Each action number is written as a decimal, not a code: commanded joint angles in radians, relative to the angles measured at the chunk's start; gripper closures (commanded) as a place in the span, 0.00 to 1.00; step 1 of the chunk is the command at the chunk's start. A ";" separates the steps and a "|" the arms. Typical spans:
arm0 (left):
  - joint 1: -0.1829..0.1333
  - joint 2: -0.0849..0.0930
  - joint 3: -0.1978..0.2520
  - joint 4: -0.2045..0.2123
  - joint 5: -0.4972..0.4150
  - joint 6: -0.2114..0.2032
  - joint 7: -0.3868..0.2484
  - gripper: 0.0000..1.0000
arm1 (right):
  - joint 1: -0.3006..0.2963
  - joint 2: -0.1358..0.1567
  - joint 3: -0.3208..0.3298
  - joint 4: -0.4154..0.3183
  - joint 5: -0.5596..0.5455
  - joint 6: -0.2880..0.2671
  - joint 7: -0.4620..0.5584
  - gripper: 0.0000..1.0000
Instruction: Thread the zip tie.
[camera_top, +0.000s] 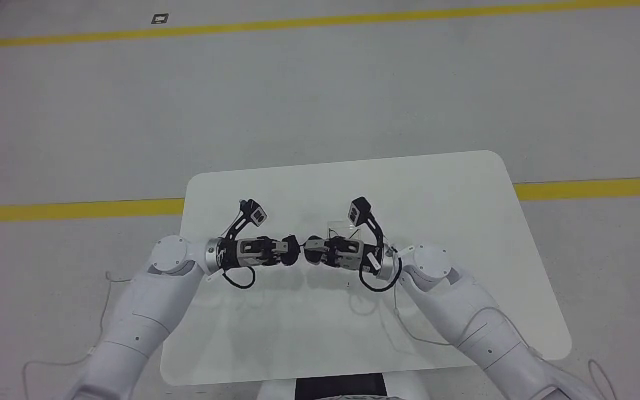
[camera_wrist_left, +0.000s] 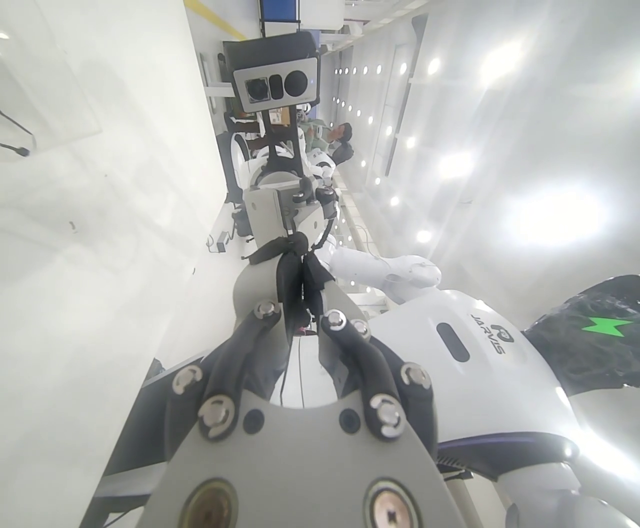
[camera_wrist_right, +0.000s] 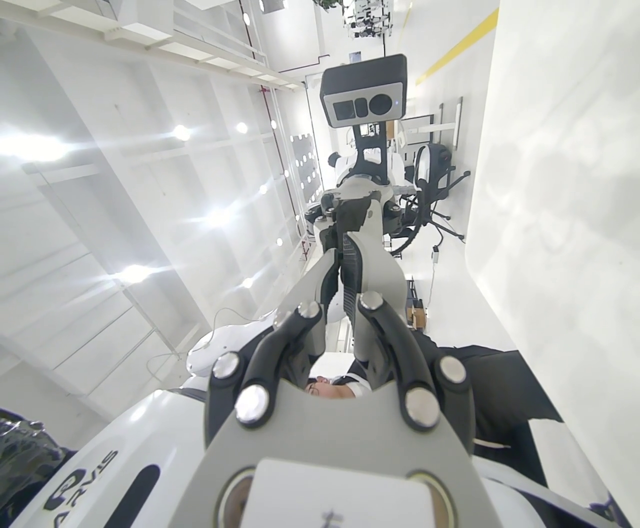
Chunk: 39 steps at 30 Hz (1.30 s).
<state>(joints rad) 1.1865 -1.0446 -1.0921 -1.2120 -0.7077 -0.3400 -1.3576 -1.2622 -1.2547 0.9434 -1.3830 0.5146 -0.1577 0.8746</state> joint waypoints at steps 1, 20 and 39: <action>-0.001 0.000 0.000 0.000 0.000 0.000 0.001 0.95 | 0.000 0.000 0.000 0.000 -0.001 0.000 0.002 1.00; -0.007 0.001 0.004 0.002 0.000 0.000 0.001 1.00 | 0.003 -0.001 -0.003 0.000 -0.009 0.005 0.009 1.00; 0.026 0.011 -0.065 -0.023 -0.028 0.000 -0.016 1.00 | -0.026 0.015 0.066 0.024 -0.027 -0.028 -0.028 0.00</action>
<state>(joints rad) 1.2104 -1.0333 -1.1559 -1.2327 -0.7318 -0.3400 -1.3723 -1.2891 -1.2396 1.0103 -1.3591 0.4849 -0.1865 0.8454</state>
